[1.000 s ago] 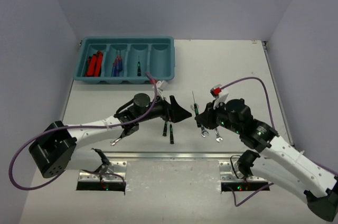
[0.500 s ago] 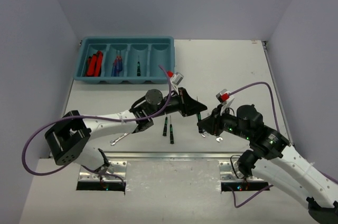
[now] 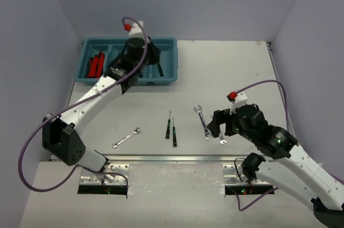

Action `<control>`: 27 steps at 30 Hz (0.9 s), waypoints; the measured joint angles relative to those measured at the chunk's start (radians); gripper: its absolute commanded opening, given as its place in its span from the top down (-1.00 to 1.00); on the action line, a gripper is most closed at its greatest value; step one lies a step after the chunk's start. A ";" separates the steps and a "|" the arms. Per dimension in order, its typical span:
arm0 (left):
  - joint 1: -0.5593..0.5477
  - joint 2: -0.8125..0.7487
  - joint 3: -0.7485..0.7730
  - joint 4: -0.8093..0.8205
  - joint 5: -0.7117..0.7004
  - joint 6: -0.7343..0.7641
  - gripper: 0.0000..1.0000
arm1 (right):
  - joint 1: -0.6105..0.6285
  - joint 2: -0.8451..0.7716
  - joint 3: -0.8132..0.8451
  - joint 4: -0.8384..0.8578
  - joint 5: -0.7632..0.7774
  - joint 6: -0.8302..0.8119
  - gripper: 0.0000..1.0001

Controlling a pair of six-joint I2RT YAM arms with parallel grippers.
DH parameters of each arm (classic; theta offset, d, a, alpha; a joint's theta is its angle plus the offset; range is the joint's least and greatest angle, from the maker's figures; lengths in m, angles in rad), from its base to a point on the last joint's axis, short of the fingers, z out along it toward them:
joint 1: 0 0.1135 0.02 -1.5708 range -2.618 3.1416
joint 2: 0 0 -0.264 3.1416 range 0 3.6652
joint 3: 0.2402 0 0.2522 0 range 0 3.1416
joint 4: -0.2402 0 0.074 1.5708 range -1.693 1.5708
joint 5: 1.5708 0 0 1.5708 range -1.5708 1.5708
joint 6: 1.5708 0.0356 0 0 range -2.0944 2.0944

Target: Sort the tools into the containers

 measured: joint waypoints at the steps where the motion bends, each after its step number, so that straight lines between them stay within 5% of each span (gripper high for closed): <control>1: 0.070 0.026 0.033 -0.014 -0.022 0.025 1.00 | 0.000 0.006 0.000 -0.008 0.004 0.000 -0.98; 7: 0.376 0.297 0.213 -0.047 -0.087 0.178 1.00 | 0.000 0.059 -0.011 0.006 -0.022 -0.002 -0.98; 11: 0.384 0.521 0.412 -0.099 -0.057 0.249 1.00 | 0.000 0.047 -0.067 0.025 -0.048 -0.002 -0.98; 18: 0.364 0.576 0.483 -0.187 -0.019 0.313 0.97 | 0.000 0.032 -0.085 0.028 -0.080 -0.002 -0.98; 20: 0.362 0.616 0.560 -0.210 -0.018 0.330 0.14 | 0.000 0.031 -0.085 0.029 -0.088 -0.001 -0.98; 21: 0.362 0.639 0.602 -0.219 -0.018 0.337 -0.54 | 0.000 0.031 -0.085 0.030 -0.094 -0.001 -0.98; 22: 0.362 0.659 0.628 -0.224 -0.016 0.349 -0.81 | 0.000 0.032 -0.085 0.031 -0.096 -0.001 -0.98; 23: 0.362 0.672 0.638 -0.232 -0.012 0.346 -0.98 | 0.000 0.034 -0.085 0.033 -0.100 -0.001 -0.98; 27: 0.362 0.709 0.649 -0.301 0.003 0.329 -1.00 | 0.000 0.050 -0.085 0.051 -0.111 0.000 -0.98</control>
